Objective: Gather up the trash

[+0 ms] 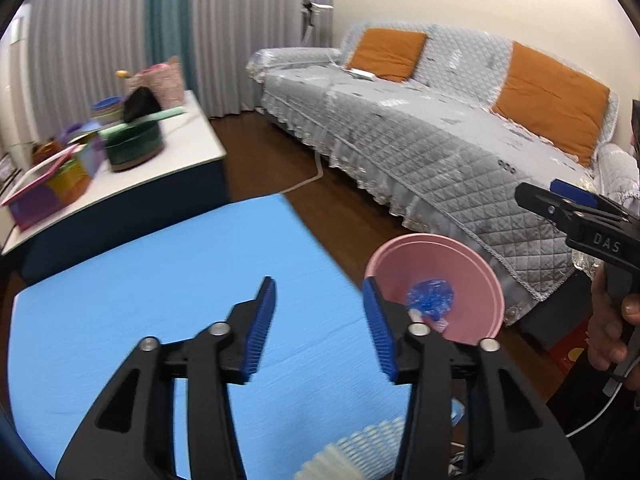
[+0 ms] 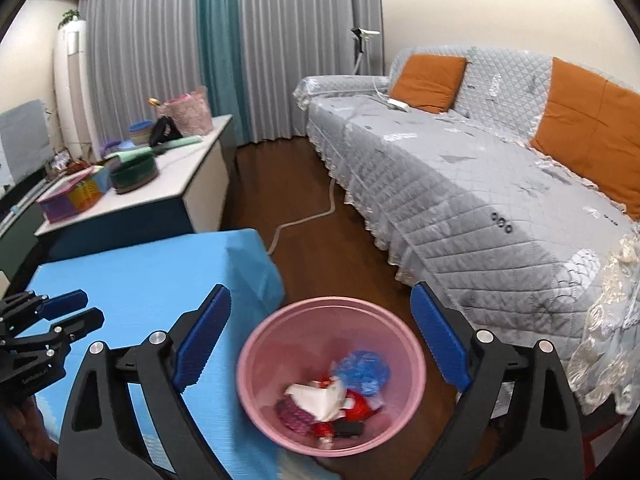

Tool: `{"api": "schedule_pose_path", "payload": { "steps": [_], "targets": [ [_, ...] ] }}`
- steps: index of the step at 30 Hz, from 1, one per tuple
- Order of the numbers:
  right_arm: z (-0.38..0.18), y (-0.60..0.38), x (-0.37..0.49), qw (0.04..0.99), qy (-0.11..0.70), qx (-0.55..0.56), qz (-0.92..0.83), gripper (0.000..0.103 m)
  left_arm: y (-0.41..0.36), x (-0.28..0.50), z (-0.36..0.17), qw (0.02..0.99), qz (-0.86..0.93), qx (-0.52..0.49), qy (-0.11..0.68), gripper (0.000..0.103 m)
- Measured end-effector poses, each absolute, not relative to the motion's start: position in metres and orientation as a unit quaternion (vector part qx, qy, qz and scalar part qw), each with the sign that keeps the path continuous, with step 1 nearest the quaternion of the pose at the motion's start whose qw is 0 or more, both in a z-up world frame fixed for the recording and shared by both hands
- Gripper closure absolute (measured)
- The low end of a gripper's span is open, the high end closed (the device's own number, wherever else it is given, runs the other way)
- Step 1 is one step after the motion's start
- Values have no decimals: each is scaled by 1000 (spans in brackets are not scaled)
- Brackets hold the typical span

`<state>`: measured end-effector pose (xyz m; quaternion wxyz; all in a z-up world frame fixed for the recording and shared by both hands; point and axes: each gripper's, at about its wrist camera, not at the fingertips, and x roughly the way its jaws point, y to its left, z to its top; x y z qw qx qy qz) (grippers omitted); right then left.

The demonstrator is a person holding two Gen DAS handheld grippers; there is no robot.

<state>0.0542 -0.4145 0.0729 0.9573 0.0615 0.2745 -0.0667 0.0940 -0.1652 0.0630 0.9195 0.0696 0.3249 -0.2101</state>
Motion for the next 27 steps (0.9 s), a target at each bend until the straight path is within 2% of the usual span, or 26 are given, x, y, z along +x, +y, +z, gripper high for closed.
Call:
{"api": "schedule_pose_path", "payload": {
  "steps": [4, 9, 12, 16, 23, 27],
  "targets": [
    [78, -380, 46, 961, 266, 63, -46, 11, -126, 80, 65, 931, -170, 65, 316, 48],
    [80, -327, 39, 964, 261, 49, -18, 10, -80, 60, 66, 942, -108, 48, 313, 46],
    [74, -299, 37, 961, 274, 47, -8, 10, -51, 43, 65, 949, -72, 32, 305, 42],
    [61, -262, 24, 958, 285, 39, 13, 10, -20, 24, 64, 954, -35, 20, 297, 42],
    [45, -218, -11, 957, 289, 12, 34, 5, 25, -16, 68, 959, 8, -13, 283, 36],
    [40, -210, -32, 956, 290, 9, 38, 5, 31, -36, 61, 957, 10, -15, 288, 25]
  ]
}}
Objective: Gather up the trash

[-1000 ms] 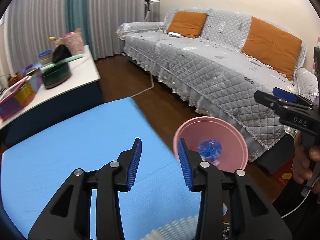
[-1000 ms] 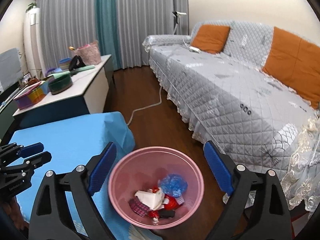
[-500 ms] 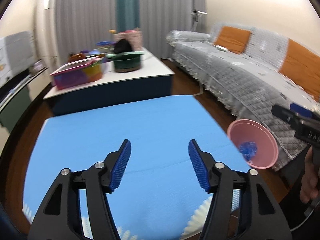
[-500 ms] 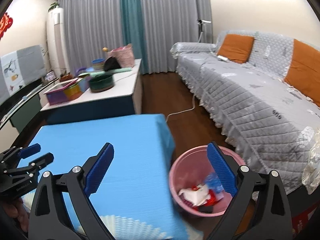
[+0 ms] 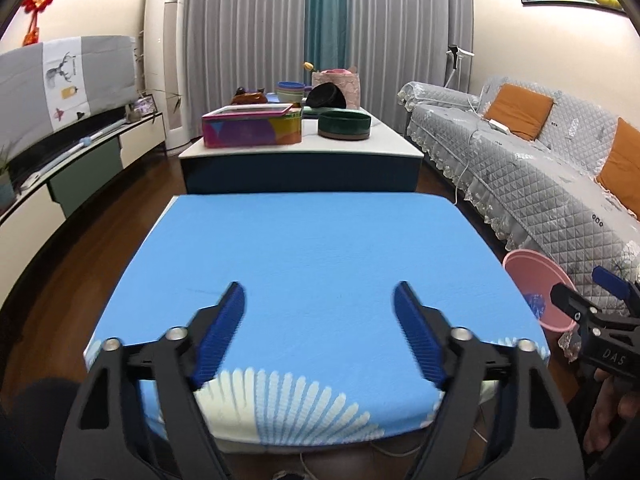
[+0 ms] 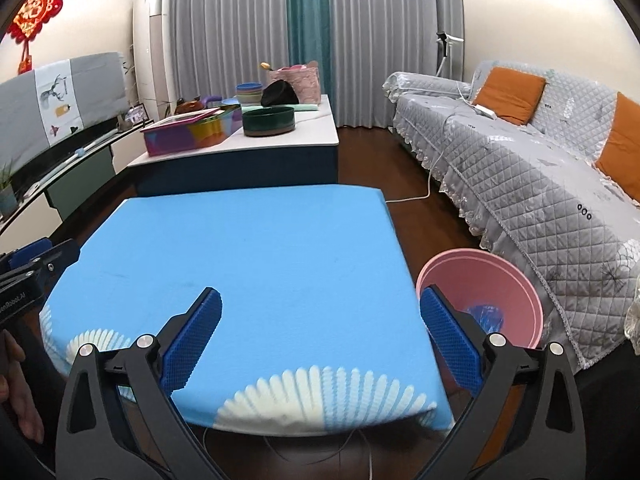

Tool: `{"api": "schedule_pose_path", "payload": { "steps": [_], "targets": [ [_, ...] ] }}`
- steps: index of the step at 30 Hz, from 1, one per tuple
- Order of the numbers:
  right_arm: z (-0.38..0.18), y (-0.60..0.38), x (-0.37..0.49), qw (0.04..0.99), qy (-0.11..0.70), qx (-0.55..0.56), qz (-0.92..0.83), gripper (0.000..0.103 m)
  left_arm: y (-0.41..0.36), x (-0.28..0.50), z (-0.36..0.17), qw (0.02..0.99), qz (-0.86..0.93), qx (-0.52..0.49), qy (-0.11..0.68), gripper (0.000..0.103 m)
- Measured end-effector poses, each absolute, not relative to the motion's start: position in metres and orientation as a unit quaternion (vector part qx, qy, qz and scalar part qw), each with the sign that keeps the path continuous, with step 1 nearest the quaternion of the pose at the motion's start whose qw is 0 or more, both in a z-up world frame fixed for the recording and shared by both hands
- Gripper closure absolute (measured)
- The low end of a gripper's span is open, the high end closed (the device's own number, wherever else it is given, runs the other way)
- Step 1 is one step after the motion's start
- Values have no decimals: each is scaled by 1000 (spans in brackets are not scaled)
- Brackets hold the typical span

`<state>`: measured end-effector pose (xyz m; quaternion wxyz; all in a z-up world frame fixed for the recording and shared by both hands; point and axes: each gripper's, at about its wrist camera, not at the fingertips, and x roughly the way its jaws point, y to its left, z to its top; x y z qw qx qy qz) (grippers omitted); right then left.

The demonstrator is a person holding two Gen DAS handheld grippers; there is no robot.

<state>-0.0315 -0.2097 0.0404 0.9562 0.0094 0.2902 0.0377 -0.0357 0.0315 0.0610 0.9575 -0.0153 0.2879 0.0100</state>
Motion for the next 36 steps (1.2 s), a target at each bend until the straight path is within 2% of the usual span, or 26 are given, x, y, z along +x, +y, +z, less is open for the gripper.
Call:
{"api": "schedule_pose_path", "payload": {
  "steps": [4, 9, 15, 36],
  "targets": [
    [38, -203, -40, 956, 292, -2, 35, 5, 34, -51, 50, 954, -4, -30, 298, 19],
    [34, -204, -35, 954, 299, 1, 28, 5, 29, -44, 38, 949, -4, -5, 314, 19],
    [29, -207, -29, 950, 313, 7, 21, 5, 39, -36, 33, 945, 16, -34, 325, 19],
    [24, -216, -28, 948, 316, 13, 16, 5, 26, -34, 31, 944, 7, -27, 329, 19]
  ]
}}
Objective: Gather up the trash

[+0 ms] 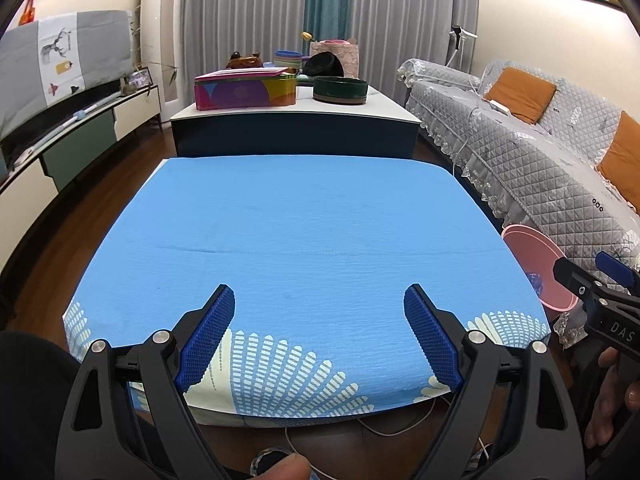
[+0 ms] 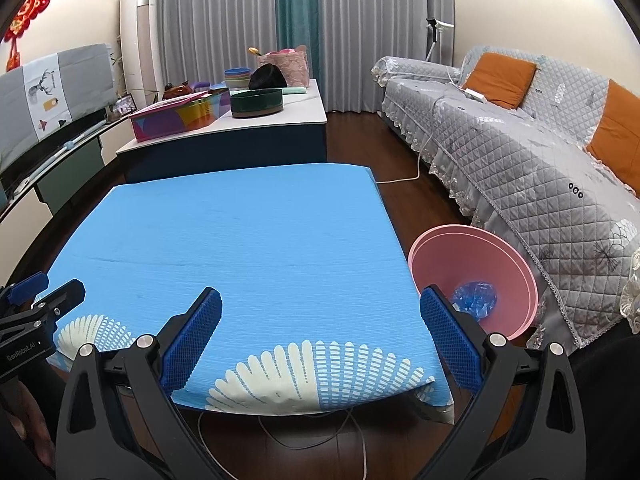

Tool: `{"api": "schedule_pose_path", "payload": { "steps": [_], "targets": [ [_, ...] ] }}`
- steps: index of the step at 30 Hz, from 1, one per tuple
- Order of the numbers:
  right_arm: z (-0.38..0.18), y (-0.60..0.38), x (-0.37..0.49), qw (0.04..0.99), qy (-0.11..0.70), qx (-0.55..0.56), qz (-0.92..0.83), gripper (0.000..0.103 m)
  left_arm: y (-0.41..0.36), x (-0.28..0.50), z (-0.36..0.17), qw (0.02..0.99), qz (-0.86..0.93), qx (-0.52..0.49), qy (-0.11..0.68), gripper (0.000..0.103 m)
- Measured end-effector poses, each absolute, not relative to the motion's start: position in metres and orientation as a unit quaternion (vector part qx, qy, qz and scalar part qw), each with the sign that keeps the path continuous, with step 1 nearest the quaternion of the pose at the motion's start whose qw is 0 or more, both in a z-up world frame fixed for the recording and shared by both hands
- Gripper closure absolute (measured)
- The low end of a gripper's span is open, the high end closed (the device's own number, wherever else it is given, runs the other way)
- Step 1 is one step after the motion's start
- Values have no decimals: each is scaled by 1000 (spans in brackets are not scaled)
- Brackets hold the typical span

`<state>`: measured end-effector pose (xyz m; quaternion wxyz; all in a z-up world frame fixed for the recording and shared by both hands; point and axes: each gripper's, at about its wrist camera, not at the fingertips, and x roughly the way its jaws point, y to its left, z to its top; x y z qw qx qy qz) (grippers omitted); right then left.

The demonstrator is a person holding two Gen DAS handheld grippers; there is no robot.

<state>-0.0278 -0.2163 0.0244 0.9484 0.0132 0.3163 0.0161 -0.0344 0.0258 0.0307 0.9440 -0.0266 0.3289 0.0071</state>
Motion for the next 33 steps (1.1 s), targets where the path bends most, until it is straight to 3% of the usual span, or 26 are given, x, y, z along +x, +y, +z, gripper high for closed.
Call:
{"api": "schedule_pose_path", "payload": {
  "steps": [33],
  "targets": [
    [24, -219, -27, 949, 316, 13, 16, 5, 27, -29, 24, 940, 2, -43, 339, 17]
  ]
}}
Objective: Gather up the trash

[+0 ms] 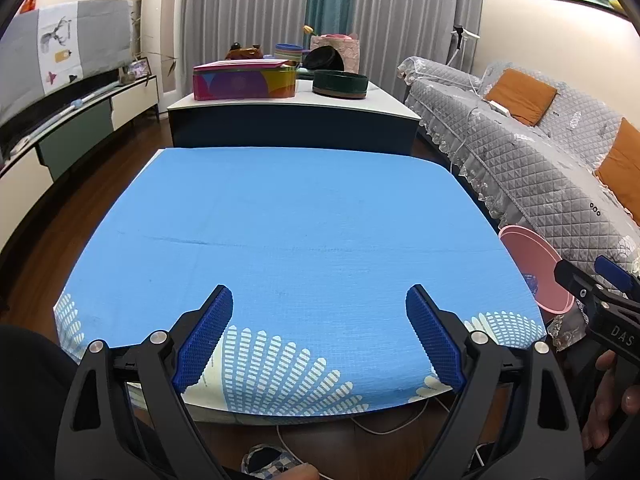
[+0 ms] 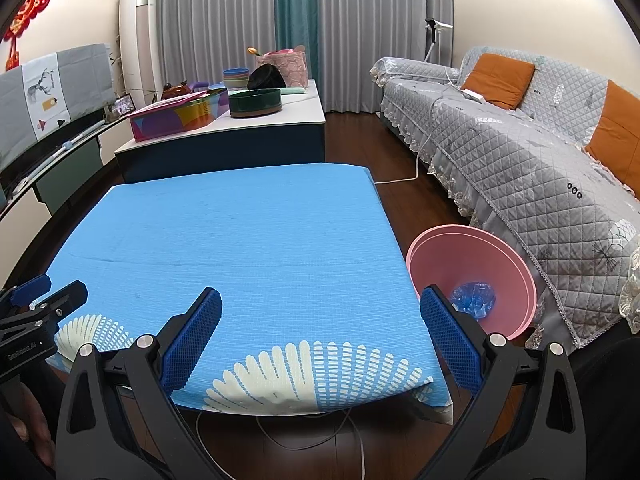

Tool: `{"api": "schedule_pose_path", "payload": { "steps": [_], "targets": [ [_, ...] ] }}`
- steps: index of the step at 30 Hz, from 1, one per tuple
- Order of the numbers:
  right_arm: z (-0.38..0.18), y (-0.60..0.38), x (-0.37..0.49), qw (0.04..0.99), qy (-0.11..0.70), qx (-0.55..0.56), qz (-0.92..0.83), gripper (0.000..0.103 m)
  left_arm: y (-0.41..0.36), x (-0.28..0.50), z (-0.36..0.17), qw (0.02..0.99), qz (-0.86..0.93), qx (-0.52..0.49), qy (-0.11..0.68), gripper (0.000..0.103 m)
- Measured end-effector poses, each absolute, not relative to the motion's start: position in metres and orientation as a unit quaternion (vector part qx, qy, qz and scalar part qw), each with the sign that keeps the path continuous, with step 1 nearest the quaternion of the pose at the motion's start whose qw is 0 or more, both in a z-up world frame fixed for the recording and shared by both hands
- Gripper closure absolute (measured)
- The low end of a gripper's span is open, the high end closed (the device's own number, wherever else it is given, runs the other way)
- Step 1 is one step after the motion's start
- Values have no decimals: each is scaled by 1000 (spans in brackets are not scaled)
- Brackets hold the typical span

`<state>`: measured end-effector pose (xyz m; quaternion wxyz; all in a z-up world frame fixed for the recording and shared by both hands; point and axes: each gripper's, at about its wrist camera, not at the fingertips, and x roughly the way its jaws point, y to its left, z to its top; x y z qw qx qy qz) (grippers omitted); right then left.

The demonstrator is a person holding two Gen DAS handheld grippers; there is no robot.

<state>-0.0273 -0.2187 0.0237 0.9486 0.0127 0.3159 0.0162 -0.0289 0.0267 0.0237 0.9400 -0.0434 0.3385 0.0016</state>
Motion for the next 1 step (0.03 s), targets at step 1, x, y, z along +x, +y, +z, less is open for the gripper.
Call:
{"api": "schedule_pose_path", "payload": {
  "steps": [1],
  "targets": [
    [24, -219, -27, 949, 316, 13, 16, 5, 27, -29, 24, 940, 2, -44, 338, 17]
  ]
}}
